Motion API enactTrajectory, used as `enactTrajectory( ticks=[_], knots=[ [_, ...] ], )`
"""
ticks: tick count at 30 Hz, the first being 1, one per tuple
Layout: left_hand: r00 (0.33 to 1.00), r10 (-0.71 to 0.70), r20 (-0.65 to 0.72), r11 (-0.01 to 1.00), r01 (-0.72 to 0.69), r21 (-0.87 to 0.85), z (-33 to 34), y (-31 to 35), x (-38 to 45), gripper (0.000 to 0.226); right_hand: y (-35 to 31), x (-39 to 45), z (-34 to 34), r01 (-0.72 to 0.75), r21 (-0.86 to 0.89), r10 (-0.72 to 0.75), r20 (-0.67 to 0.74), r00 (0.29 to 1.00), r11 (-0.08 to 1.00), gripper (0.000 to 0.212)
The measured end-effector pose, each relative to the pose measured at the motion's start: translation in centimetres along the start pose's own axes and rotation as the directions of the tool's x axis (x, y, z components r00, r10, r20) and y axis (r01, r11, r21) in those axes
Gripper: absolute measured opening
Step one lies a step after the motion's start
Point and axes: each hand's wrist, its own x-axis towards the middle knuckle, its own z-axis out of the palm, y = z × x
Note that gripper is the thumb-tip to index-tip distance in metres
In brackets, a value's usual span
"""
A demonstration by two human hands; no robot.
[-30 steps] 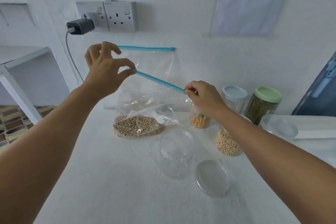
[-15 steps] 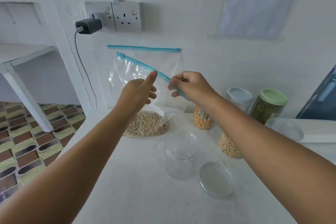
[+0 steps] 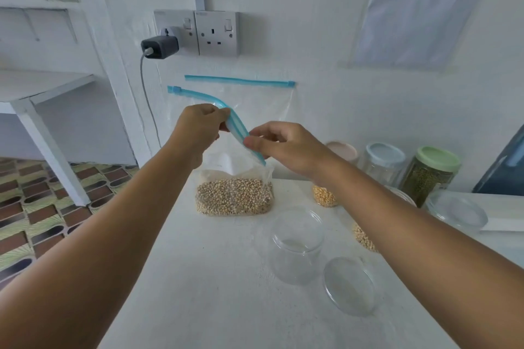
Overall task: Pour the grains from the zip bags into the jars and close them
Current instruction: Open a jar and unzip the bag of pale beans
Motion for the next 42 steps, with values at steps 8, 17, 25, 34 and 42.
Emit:
enactTrajectory(
  ticks=[8,17,25,34,42],
  knots=[
    [0.999,0.046,-0.001,0.998,-0.046,0.031,-1.4,-0.3,0.5,0.03,-0.9,-0.8,3.0,0.134,-0.153,-0.139,-0.02,0.99,0.979,0.019],
    [0.992,0.0,0.13,0.997,0.01,-0.074,-2.6,0.8,-0.6,0.027,-4.2,-1.9,4.1,0.142,0.289,-0.162,0.047,0.986,0.947,0.018],
    [0.946,0.066,0.318,0.986,-0.111,0.126,-2.2,0.1,-2.7,0.042,-3.6,-1.2,2.5,-0.139,0.364,0.173,-0.063,0.983,0.921,0.044],
    [0.921,0.021,0.39,0.996,-0.055,0.076,-3.1,-1.9,-3.6,0.033,-2.0,-1.3,3.0,-0.121,0.427,0.199,-0.144,0.969,0.896,0.037],
    [0.972,-0.01,0.233,0.996,-0.012,0.093,-2.4,-0.7,-4.2,0.056,-0.9,-2.2,2.6,0.013,0.274,0.041,-0.187,0.981,0.962,0.026]
  ],
)
